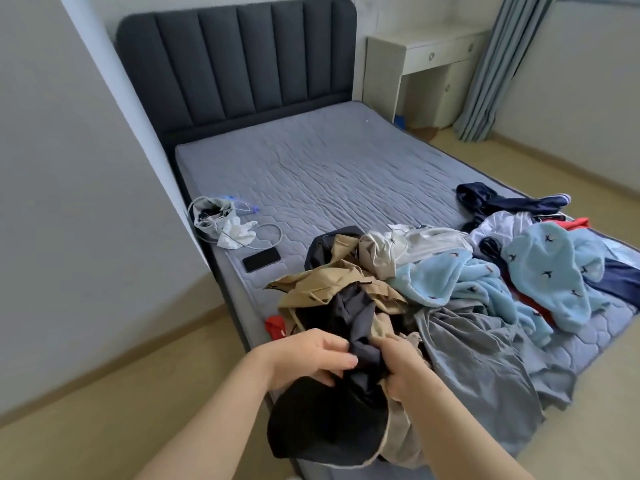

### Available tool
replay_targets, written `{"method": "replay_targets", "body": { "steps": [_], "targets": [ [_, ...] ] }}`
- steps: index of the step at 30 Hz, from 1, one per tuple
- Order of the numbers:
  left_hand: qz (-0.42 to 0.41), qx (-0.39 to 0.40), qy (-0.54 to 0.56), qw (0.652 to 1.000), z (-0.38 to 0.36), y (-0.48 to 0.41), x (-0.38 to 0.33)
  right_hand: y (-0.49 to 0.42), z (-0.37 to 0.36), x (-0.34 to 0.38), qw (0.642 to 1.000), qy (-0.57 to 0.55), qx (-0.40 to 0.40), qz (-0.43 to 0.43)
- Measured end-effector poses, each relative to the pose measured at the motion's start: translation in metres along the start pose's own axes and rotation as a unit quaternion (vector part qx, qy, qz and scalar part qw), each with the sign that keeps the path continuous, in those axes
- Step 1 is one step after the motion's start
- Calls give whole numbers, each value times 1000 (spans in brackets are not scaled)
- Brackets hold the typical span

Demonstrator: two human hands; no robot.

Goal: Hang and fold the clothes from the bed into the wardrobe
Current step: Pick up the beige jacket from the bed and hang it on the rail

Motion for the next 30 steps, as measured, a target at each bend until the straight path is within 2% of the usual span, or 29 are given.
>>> {"method": "replay_targets", "body": {
  "steps": [1, 3, 4, 5, 6, 8, 10, 12, 14, 17, 18, 20, 23, 24, 27, 30],
  "targets": [
    [0, -43, 27, 999, 8, -2, 3, 0, 4, 0, 1000, -2, -25, 10],
    [6, -235, 40, 971, 33, -11, 12, -1, 14, 1, 998, 16, -52, 31],
    [11, -342, -28, 939, 45, -13, 13, 0, 18, 3, 997, 32, -58, 39],
    [15, -399, -132, 907, 52, -16, 12, 4, 22, 6, 996, 52, -58, 49],
    [9, -402, -240, 883, 52, -24, 11, 7, 24, 10, 994, 77, -53, 63],
    [-8, -324, -397, 859, 42, -43, 8, 15, 27, 18, 986, 127, -32, 100],
    [-16, -252, -497, 830, 28, -61, 4, 23, 28, 24, 976, 171, -5, 138],
    [-38, -230, -540, 809, 18, -74, -5, 29, 33, 29, 965, 198, 3, 170],
    [-70, -251, -510, 820, 13, -81, -15, 31, 44, 31, 963, 189, -24, 192],
    [-68, -314, -383, 866, 14, -74, -25, 33, 55, 31, 958, 161, -86, 223],
    [-60, -345, -351, 868, 18, -69, -29, 33, 55, 31, 957, 153, -84, 231],
    [-54, -399, -280, 871, 28, -61, -39, 34, 47, 34, 958, 139, -29, 251],
    [-99, -413, -168, 890, 35, -53, -68, 34, 31, 43, 935, 207, 8, 290],
    [-130, -418, -142, 888, 36, -48, -81, 35, 25, 50, 927, 220, 5, 304],
    [-219, -434, -73, 871, 35, -24, -126, 47, 7, 84, 916, 139, 10, 377],
    [-286, -416, 53, 862, 36, 9, -176, 70, 2, 141, 875, 103, -75, 466]
  ]
}}
Point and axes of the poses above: each hand's wrist, its own y-axis away from the middle knuckle, its own z-axis out of the back of the hand, x = y × z, the point moved 4 cm from there along -y, towards the middle knuckle, and after that the axes turned 4 degrees about z, right-handed, at the moved point
